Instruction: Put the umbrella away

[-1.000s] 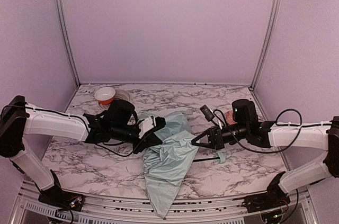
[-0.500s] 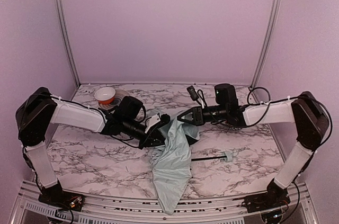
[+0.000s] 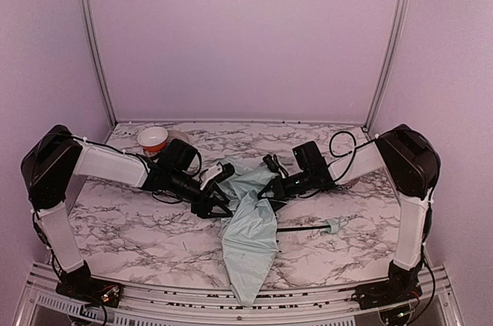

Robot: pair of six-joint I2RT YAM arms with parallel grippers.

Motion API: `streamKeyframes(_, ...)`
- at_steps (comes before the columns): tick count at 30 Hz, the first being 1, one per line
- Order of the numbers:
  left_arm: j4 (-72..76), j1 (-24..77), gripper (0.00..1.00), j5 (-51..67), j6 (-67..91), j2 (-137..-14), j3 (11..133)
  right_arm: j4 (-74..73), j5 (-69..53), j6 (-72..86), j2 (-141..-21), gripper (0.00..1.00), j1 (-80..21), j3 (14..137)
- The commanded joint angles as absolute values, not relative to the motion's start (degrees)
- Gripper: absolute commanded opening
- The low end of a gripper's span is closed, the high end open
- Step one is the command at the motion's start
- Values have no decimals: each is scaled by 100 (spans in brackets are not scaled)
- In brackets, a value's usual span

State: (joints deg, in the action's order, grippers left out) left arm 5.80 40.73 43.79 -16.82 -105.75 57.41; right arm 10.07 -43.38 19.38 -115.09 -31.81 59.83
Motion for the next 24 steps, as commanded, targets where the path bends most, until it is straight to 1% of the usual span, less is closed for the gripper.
streamKeyframes(1, 282, 3938, 65, 4039, -1506, -9911, 5769, 799, -4375, 1733, -11605, 0, -3100, 6126)
streamKeyframes(6, 155, 4101, 72, 4048, -1111, -9831, 6301, 799, -4438, 1716, -11559, 0, -3117, 6153)
streamKeyframes(8, 20, 4216, 78, 3853, -1033, -9955, 6527, 762, -4423, 1678, -11471, 0, -3122, 6187)
streamKeyframes(11, -470, 4394, 81, 3594, -1186, -10348, 6917, 724, -4384, 1629, -11287, 0, -3126, 6221)
streamKeyframes(14, -907, 4504, 80, 3254, -1338, -10732, 7265, 625, -4361, 1602, -11120, 0, -3145, 6284)
streamKeyframes(19, -1034, 4568, 74, 2843, -1360, -11061, 7484, 440, -4373, 1514, -10833, 0, -3203, 6382)
streamKeyframes(20, -1040, 4578, 72, 2828, -1346, -11099, 7523, 398, -4379, 1481, -10768, 0, -3225, 6414)
streamKeyframes(21, -1037, 4579, 66, 2861, -1324, -11122, 7554, 319, -4377, 1438, -10707, 0, -3234, 6448)
streamKeyframes(22, -1025, 4579, 57, 2927, -1290, -11126, 7570, 220, -4370, 1386, -10665, 0, -3248, 6496)
streamKeyframes(24, -959, 4579, 29, 3138, -1268, -11090, 7564, -31, -4383, 1298, -10576, 1, -3240, 6656)
